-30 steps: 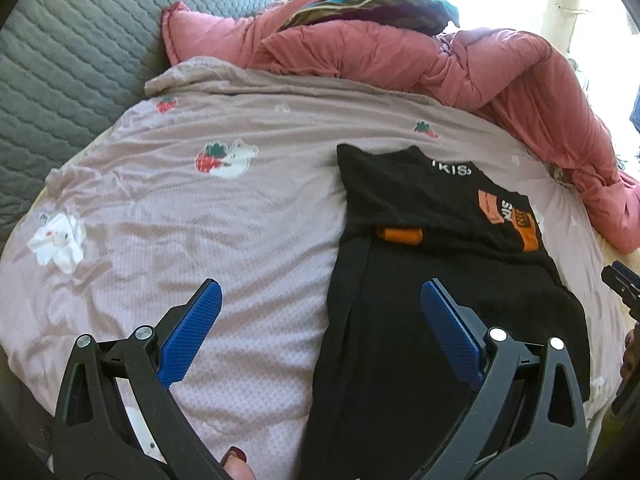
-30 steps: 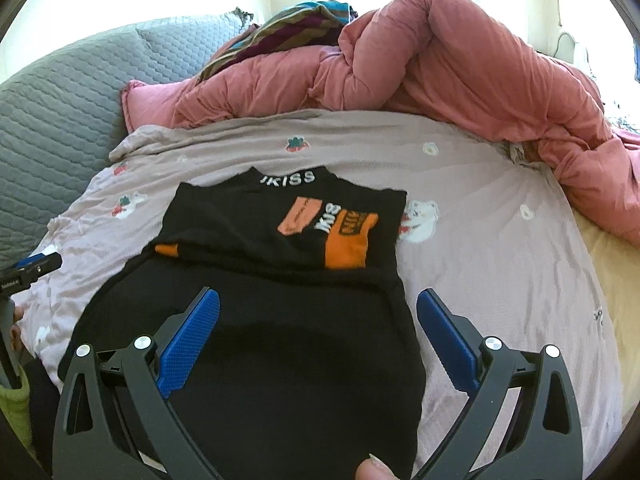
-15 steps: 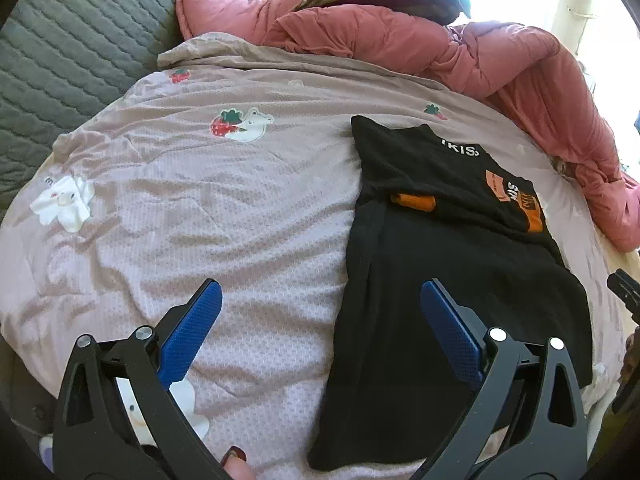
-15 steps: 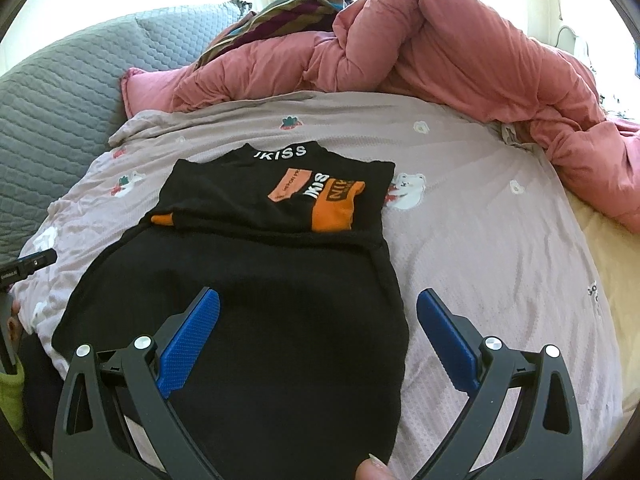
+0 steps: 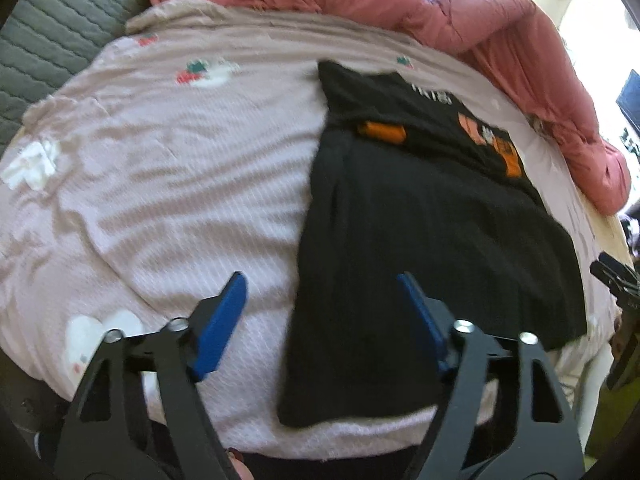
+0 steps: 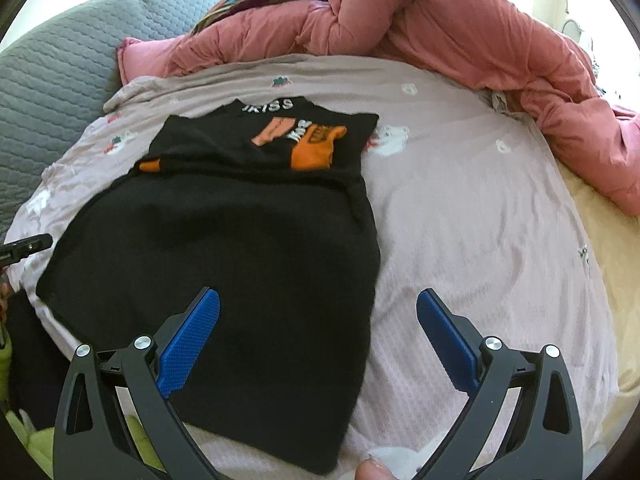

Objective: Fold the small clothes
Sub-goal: 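Close the right tool on the shirt hem while the left tool lowers onto it, then close the left tool on the shirt hem beside the right tool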

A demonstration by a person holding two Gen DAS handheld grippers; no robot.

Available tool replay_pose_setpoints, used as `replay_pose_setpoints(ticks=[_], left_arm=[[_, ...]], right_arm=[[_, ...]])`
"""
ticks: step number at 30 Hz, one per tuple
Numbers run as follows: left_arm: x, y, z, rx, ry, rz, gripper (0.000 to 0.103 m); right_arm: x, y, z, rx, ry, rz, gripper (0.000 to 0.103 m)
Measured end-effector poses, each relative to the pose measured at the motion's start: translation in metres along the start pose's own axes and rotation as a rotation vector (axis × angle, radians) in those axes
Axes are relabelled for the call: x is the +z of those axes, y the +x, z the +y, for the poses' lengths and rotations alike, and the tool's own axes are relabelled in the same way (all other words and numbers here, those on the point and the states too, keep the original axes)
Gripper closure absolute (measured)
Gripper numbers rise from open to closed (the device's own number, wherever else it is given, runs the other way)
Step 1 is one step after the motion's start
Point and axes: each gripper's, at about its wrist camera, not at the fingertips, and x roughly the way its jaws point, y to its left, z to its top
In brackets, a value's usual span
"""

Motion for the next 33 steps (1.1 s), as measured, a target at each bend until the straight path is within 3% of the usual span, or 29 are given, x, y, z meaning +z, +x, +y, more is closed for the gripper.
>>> replay_pose_setpoints(ticks=[3, 7, 9, 14, 22, 24, 27, 33], left_arm=[[-0.011, 0.009, 0.000, -0.033, -0.005, 0.041, 0.053], [-0.020, 0.011, 0.000, -0.030, 0.010, 0.059, 0.059], [-0.021, 0.010, 0.001, -0.032, 0.009, 0.057, 0.063], [-0.023, 0.012, 0.003, -0.033, 0.004, 0.069, 0.064], [-0.023, 0.015, 0.005, -0.040, -0.006, 0.075, 0.064], [-0.023, 0.015, 0.005, -0.039, -0.006, 0.076, 0.064], [-0.023, 0.016, 0.005, -0.037, -0.005, 0.078, 0.064], [-0.023, 0.017, 0.006, -0.043, -0.014, 0.084, 0.064]], right_arm=[[-0.008, 0.000, -0.005, 0.029, 0.019, 0.022, 0.005], [-0.016, 0.001, -0.010, 0.045, 0.048, 0.046, 0.006], [-0.018, 0.001, -0.012, 0.060, 0.062, 0.062, 0.024], [-0.025, 0.004, -0.013, 0.112, 0.078, 0.103, 0.050], [-0.034, 0.014, -0.024, 0.110, 0.123, 0.145, 0.055], [-0.036, 0.018, -0.024, 0.131, 0.124, 0.160, 0.073], [-0.037, 0.016, -0.022, 0.166, 0.120, 0.150, 0.093], [-0.035, 0.018, -0.022, 0.183, 0.116, 0.147, 0.090]])
